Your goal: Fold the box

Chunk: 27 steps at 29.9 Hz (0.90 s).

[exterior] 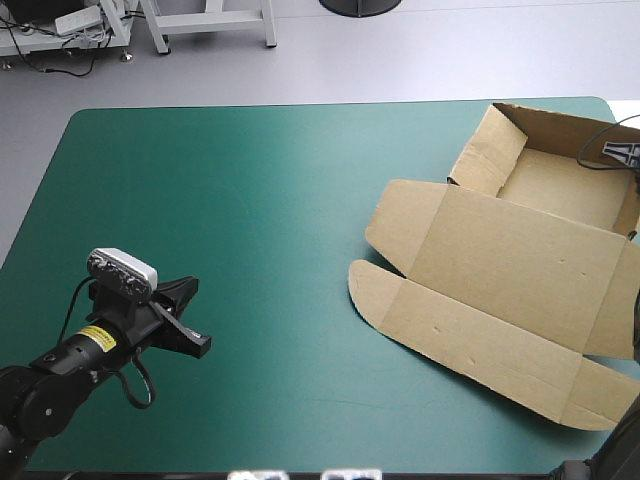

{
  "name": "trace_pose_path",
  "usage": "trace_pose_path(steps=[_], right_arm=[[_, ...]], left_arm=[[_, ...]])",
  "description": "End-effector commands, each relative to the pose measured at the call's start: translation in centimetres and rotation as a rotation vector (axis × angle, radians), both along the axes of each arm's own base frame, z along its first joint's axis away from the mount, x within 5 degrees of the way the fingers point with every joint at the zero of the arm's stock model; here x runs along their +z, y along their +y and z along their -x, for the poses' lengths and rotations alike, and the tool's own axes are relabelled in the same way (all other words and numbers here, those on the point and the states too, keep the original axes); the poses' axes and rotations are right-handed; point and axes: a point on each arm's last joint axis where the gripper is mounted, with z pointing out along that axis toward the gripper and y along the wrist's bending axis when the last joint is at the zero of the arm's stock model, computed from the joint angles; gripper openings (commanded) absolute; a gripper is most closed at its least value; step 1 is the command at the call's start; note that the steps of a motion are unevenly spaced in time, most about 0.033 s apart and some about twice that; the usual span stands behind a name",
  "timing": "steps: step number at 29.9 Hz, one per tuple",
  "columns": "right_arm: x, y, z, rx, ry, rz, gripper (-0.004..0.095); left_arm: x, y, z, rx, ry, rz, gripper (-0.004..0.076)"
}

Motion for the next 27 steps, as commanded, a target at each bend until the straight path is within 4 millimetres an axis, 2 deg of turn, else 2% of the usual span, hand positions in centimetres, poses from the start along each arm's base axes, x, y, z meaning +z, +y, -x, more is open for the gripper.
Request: trace_pose_path(steps=[1,4,6,13,15,17,19,22,24,27], right_arm=[[0.3,-1.3,1.3,-0.039,0.016,0.015,-0.0019],[-2.0,-2.1,1.3,-0.056,0.085,0.001,-0.0019],[-2.6,-2.3,1.2,-0.058,0.098,-0.008,-0.0019],[-3.1,-2.3,1.0,-0.047,0.109,-0.013,0.001],[-3.1,-2.2,1.0,-0.039,0.101,-0.028,0.0081],[-3.0,-2.1,1.0,-0.028,0.089,-0.053,0.0195],[-2.7,-2.0,1.1,-0.019,0.079,-0.057,0.0375],[-2.1,-1.8,1.3,-0.018,0.061,-0.06,0.0585],[-1.4,-1.6,1.5,-0.018,0.044,-0.061,0.0653],[-0.3,-1.3,1.9,0.001,0.012,-0.066,0.0671]], left_arm=[[1.5,0.0,-0.2,0.014,-0.085,0.05,-0.0006],[1.5,0.0,-0.2,0.014,-0.085,0.05,-0.0006],[1.5,0.0,-0.2,0.014,-0.085,0.05,-0.0006],[1.5,0.0,-0.2,0.014,-0.083,0.049,-0.0006],[1.5,0.0,-0.1,0.013,-0.082,0.049,-0.0006],[1.5,0.0,-0.1,0.011,-0.076,0.047,-0.0006],[1.4,-0.1,-0.1,0.011,-0.074,0.046,-0.0006],[1.4,-0.1,-0.1,0.011,-0.074,0.046,-0.0006],[1.4,-0.1,-0.1,0.011,-0.074,0.046,-0.0006],[1.4,-0.1,-0.1,0.01,-0.075,0.044,-0.0006]])
